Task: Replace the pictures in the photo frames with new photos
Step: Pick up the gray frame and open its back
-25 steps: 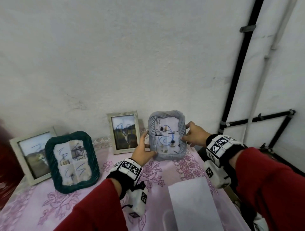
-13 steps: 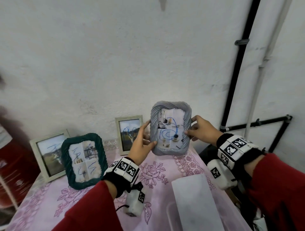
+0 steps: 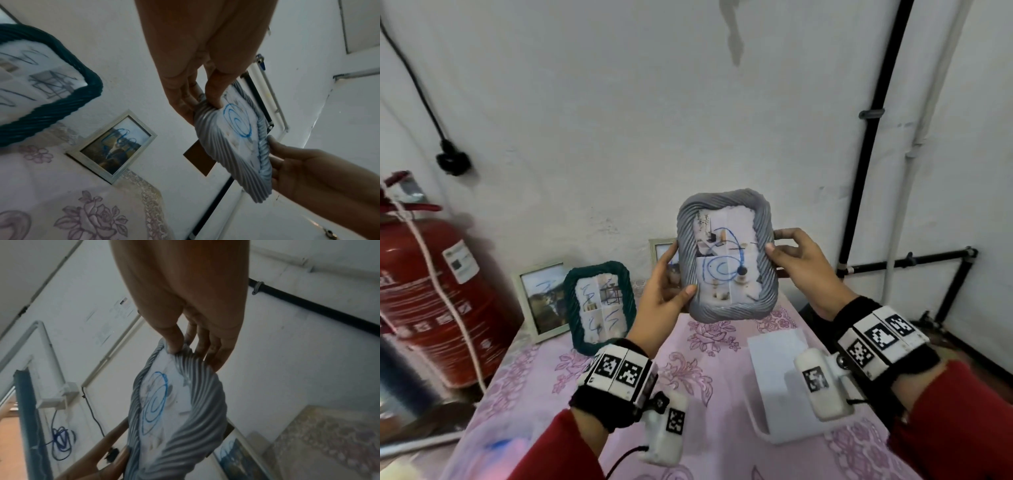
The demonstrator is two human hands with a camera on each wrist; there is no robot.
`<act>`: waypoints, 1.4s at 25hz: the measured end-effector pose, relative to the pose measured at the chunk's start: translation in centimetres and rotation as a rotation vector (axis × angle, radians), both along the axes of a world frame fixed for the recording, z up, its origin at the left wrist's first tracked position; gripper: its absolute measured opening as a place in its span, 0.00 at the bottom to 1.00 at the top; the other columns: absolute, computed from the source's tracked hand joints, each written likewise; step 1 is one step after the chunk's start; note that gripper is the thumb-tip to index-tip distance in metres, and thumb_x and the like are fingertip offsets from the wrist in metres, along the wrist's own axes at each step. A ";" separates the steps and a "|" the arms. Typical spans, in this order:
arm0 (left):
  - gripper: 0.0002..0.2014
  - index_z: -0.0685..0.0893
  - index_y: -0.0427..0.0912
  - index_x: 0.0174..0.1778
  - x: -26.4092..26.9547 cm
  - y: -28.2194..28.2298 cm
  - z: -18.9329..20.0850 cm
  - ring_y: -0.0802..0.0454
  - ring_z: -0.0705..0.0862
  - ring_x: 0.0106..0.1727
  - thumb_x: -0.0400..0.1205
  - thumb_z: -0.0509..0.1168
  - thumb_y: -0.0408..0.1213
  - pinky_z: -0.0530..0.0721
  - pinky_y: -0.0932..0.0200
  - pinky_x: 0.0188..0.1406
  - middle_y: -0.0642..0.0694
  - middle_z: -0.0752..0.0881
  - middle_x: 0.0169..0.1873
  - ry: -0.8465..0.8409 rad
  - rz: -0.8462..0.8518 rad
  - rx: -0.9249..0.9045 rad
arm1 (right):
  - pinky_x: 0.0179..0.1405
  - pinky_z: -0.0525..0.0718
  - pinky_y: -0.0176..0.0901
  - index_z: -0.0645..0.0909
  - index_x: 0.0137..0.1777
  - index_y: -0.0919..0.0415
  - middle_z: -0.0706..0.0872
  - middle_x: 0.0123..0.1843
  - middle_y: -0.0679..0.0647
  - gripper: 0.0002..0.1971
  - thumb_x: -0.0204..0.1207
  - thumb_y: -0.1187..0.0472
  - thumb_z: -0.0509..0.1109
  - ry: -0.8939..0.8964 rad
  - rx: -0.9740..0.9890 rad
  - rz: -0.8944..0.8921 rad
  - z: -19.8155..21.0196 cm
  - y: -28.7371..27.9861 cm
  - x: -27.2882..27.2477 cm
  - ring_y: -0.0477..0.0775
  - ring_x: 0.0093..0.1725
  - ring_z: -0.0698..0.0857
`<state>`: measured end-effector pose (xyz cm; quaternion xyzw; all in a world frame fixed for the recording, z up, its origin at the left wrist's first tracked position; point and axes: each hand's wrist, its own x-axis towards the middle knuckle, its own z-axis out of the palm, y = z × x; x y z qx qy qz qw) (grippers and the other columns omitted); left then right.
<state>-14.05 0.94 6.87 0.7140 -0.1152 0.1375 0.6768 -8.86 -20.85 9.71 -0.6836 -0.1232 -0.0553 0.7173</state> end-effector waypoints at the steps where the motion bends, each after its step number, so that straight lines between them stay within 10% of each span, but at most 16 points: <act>1: 0.34 0.61 0.51 0.80 -1.2 0.3 -0.2 0.46 0.85 0.49 0.80 0.61 0.21 0.89 0.58 0.45 0.35 0.79 0.47 0.016 0.004 -0.016 | 0.30 0.83 0.29 0.73 0.56 0.58 0.86 0.40 0.56 0.05 0.82 0.62 0.63 0.018 0.032 0.008 -0.3 0.6 -1.0 0.38 0.31 0.86; 5: 0.33 0.64 0.56 0.77 -5.5 1.1 -2.3 0.45 0.85 0.50 0.80 0.61 0.22 0.89 0.54 0.45 0.29 0.80 0.58 0.055 0.020 -0.069 | 0.30 0.84 0.31 0.72 0.53 0.52 0.85 0.45 0.55 0.02 0.82 0.58 0.62 0.101 0.168 0.048 -2.6 2.5 -4.3 0.39 0.33 0.86; 22: 0.28 0.70 0.50 0.75 -15.5 4.5 -12.2 0.46 0.82 0.46 0.80 0.64 0.25 0.86 0.61 0.39 0.32 0.81 0.48 0.255 0.234 -0.055 | 0.41 0.88 0.46 0.76 0.57 0.62 0.89 0.48 0.58 0.07 0.81 0.62 0.64 0.414 0.201 0.102 -11.9 7.0 -13.0 0.54 0.43 0.87; 29: 0.22 0.72 0.54 0.71 -16.4 3.3 -11.8 0.59 0.69 0.68 0.80 0.65 0.43 0.69 0.60 0.69 0.54 0.71 0.62 0.134 0.499 0.386 | 0.39 0.86 0.45 0.76 0.50 0.59 0.87 0.45 0.58 0.02 0.81 0.65 0.63 0.443 0.266 0.183 -12.3 7.1 -13.5 0.51 0.38 0.86; 35: 0.24 0.69 0.63 0.73 -16.8 -0.7 -10.4 0.68 0.65 0.69 0.79 0.62 0.56 0.63 0.73 0.69 0.64 0.71 0.67 -0.041 0.342 0.654 | 0.40 0.89 0.46 0.76 0.50 0.58 0.88 0.46 0.63 0.04 0.80 0.67 0.62 0.409 0.378 0.280 -11.1 7.8 -13.8 0.55 0.40 0.88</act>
